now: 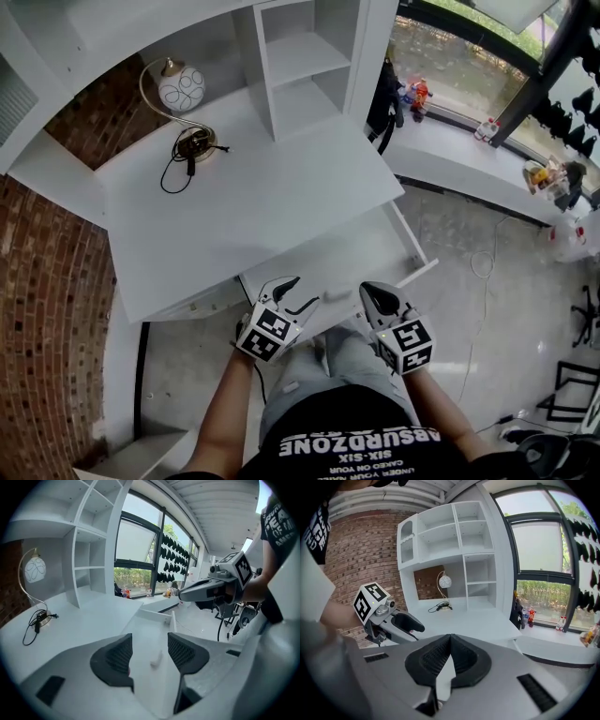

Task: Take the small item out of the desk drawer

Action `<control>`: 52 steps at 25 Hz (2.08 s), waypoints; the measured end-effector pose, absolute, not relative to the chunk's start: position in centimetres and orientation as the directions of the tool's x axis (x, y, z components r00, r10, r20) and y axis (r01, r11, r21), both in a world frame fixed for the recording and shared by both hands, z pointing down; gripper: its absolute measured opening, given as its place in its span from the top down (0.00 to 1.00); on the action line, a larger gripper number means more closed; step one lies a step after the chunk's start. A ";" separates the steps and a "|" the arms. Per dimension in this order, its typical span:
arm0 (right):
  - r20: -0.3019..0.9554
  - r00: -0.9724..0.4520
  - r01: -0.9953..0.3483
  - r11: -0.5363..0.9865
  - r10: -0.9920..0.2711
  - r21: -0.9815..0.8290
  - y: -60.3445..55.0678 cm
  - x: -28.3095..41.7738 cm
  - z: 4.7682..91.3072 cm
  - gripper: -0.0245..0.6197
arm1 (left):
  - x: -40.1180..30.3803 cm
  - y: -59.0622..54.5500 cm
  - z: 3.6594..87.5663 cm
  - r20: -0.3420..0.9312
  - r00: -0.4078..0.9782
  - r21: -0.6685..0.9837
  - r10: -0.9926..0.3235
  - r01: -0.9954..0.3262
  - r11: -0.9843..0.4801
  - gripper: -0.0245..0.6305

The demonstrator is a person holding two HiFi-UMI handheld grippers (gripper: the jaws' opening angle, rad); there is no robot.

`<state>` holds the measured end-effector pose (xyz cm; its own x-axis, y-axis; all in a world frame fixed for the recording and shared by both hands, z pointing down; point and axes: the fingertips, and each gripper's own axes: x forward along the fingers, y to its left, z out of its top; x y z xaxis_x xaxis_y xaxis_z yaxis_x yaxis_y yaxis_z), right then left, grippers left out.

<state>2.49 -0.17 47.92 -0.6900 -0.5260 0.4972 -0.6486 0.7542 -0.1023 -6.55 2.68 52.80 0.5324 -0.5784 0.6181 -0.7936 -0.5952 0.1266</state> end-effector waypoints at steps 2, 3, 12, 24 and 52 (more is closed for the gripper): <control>0.496 -0.700 -0.633 0.768 -0.513 -0.099 -0.9 2.3 48.0 0.96 | -6.1 2.2 53.2 0.624 0.539 0.133 -0.566 -0.787 -0.602 0.63; 0.497 -0.704 -0.627 0.773 -0.508 -0.096 -1.4 2.2 48.0 0.96 | -5.9 1.8 53.3 0.623 0.543 0.140 -0.562 -0.785 -0.603 0.63; 0.504 -0.725 -0.594 0.797 -0.469 -0.113 -5.4 2.3 48.6 0.96 | -3.8 -0.8 55.2 0.674 0.554 0.158 -0.489 -0.754 -0.638 0.63; 0.547 -0.705 -0.603 0.787 -0.451 -0.129 -8.1 4.1 50.1 0.96 | -1.4 -2.8 59.8 0.732 0.571 0.204 -0.370 -0.703 -0.682 0.63; 0.633 -0.628 -0.649 0.753 -0.453 -0.105 -9.8 5.5 52.6 0.96 | 2.2 -3.0 69.9 0.804 0.578 0.322 -0.142 -0.624 -0.712 0.63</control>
<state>5.48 -9.76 52.62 -0.6280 -0.4533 0.6325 -0.6494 0.7532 -0.1050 2.24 -3.05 69.89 0.5776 -0.1423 0.8038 -0.6237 -0.7122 0.3221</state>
